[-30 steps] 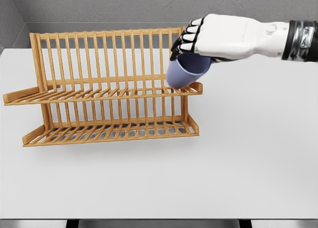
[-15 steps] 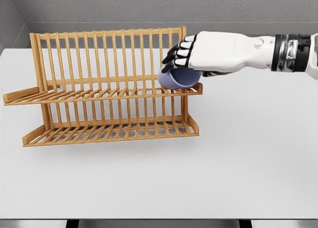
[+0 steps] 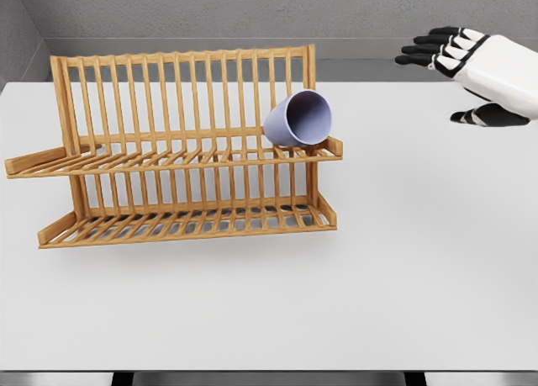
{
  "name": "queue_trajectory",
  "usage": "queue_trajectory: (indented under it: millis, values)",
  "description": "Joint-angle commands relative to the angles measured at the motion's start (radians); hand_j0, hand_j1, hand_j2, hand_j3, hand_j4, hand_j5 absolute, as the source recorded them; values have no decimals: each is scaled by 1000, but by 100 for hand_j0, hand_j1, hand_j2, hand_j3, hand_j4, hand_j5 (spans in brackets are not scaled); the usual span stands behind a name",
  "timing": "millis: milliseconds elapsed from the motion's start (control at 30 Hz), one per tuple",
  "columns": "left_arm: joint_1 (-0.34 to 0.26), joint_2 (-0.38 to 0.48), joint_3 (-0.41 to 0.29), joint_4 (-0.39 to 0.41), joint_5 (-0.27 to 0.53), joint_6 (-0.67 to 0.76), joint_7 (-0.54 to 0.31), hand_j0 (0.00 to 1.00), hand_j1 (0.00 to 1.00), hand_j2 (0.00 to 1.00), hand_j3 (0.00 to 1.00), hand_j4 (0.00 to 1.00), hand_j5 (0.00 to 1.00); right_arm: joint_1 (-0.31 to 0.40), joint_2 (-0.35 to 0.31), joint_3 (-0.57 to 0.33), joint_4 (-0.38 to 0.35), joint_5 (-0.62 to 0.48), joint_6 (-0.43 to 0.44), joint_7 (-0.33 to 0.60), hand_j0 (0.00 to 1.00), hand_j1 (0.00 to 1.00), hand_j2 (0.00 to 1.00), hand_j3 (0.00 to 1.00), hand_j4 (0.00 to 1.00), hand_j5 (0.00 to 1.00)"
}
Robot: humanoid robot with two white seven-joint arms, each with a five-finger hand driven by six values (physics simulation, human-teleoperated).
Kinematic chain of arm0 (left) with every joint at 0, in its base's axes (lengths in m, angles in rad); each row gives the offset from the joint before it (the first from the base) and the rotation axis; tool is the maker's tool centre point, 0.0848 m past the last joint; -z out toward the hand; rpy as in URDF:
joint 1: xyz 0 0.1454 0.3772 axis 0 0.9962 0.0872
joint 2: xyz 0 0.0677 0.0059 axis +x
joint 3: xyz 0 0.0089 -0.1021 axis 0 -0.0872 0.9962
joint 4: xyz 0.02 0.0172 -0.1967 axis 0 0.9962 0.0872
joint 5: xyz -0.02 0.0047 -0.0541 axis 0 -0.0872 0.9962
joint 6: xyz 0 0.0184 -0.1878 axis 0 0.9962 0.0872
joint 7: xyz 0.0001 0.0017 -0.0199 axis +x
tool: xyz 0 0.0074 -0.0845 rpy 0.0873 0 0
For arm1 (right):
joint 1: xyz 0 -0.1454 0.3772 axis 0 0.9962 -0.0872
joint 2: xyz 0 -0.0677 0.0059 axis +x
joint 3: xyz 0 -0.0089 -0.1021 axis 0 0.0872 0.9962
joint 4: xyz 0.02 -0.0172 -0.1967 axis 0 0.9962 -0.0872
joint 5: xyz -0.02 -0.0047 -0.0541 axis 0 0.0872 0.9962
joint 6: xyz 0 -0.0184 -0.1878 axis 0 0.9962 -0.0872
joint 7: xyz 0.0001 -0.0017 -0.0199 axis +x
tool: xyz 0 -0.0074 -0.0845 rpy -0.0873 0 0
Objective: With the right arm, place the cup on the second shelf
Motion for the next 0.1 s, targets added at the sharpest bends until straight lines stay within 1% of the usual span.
queue_trajectory:
  millis: [0,67]
  values:
    - [0,0,0,0,-1,0,-1,100,100,100,100,100,100,6,32,-79,0,-7,-2,-1,100,100,100,100,100,100]
    - [-2,0,2,-1,1,0,-1,100,100,100,100,100,100,46,37,-74,0,-7,-2,-1,100,100,100,100,100,100]
